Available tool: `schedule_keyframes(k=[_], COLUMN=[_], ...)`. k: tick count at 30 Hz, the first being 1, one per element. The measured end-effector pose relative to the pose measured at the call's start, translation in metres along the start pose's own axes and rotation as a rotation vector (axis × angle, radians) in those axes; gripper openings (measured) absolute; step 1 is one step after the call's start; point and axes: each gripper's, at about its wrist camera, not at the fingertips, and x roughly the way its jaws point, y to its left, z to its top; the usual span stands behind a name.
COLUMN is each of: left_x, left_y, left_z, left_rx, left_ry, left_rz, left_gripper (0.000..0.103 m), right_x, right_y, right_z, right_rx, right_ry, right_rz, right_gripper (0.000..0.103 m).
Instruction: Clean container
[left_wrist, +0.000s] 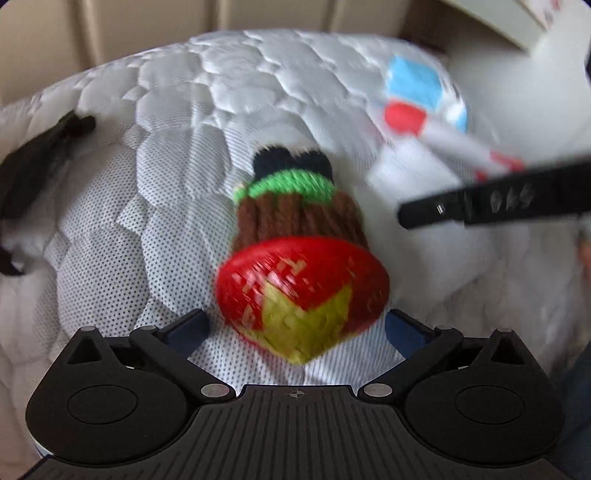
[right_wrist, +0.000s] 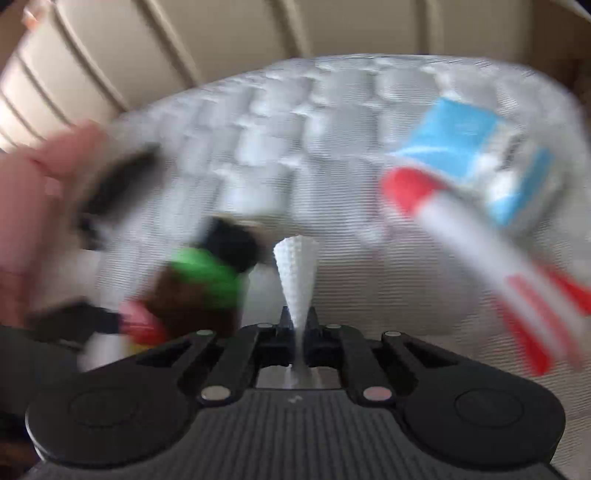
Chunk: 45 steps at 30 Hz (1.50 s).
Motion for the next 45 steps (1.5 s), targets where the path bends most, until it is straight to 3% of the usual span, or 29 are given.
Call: schedule_keyframes(k=[3, 5, 6, 8, 10, 12, 14, 16, 18, 21, 23, 25, 27, 30, 32, 35, 38, 40, 44, 45], left_x=[-0.010, -0.016, -0.020, -0.027, -0.030, -0.037, -0.051, -0.059, -0.071, -0.077, -0.073, -0.070, -0.065, -0.061, -0.057, -0.050, -0.035, -0.027, -0.016, -0.013], left_y=[0.016, 0.017, 0.014, 0.009, 0.004, 0.005, 0.007, 0.014, 0.021, 0.029, 0.026, 0.019, 0.012, 0.007, 0.007, 0.011, 0.010, 0.005, -0.014, -0.020], left_z=[0.004, 0.010, 0.014, 0.019, 0.019, 0.023, 0.023, 0.019, 0.013, 0.016, 0.016, 0.013, 0.010, 0.002, 0.001, 0.000, 0.000, -0.001, 0.000, 0.000], left_rx=[-0.097, -0.083, -0.038, 0.057, 0.080, 0.051, 0.012, -0.088, -0.176, -0.239, -0.217, -0.163, -0.123, -0.081, -0.069, -0.082, -0.071, -0.030, 0.080, 0.106], left_ry=[-0.063, -0.129, -0.169, -0.244, -0.265, -0.241, -0.219, -0.175, -0.171, -0.168, -0.141, -0.105, -0.067, -0.013, 0.000, 0.022, 0.062, 0.065, -0.012, -0.037], left_rz=[-0.062, -0.050, -0.004, 0.082, 0.065, 0.015, -0.010, -0.023, -0.029, -0.003, 0.027, 0.052, 0.057, 0.065, 0.083, 0.050, 0.043, 0.068, 0.087, 0.101], left_gripper=[0.101, 0.084, 0.079, 0.077, 0.064, 0.061, 0.064, 0.096, 0.095, 0.095, 0.095, 0.095, 0.095, 0.096, 0.098, 0.098, 0.098, 0.098, 0.098, 0.092], right_x=[-0.002, -0.005, -0.007, -0.009, -0.011, -0.016, -0.021, -0.027, -0.036, -0.066, -0.086, -0.089, -0.067, -0.036, -0.035, -0.036, -0.037, -0.046, -0.057, -0.057], right_y=[-0.011, -0.009, -0.007, -0.004, -0.001, -0.002, -0.003, -0.004, -0.005, 0.006, 0.021, 0.037, 0.047, 0.060, 0.062, 0.059, 0.058, 0.048, 0.031, 0.030], right_z=[0.003, 0.003, 0.003, 0.006, 0.008, 0.010, 0.011, 0.011, 0.012, 0.007, 0.000, -0.006, -0.013, -0.023, -0.025, -0.026, -0.023, -0.017, -0.007, -0.006], right_rx=[0.073, 0.057, 0.040, 0.028, 0.024, 0.022, 0.015, 0.019, 0.032, -0.009, -0.090, -0.158, -0.179, -0.251, -0.285, -0.300, -0.331, -0.295, -0.173, -0.167], right_ry=[-0.001, -0.019, -0.029, -0.045, -0.060, -0.084, -0.108, -0.136, -0.170, -0.256, -0.313, -0.304, -0.203, -0.103, -0.108, -0.130, -0.185, -0.231, -0.288, -0.291], right_rz=[0.067, 0.077, 0.076, 0.091, 0.109, 0.111, 0.107, 0.123, 0.175, 0.345, 0.393, 0.390, 0.355, 0.165, 0.083, -0.010, -0.166, -0.199, -0.134, -0.134], right_gripper=[0.007, 0.008, 0.008, 0.008, 0.008, 0.008, 0.008, 0.008, 0.007, 0.007, 0.007, 0.007, 0.007, 0.007, 0.007, 0.007, 0.007, 0.007, 0.008, 0.008])
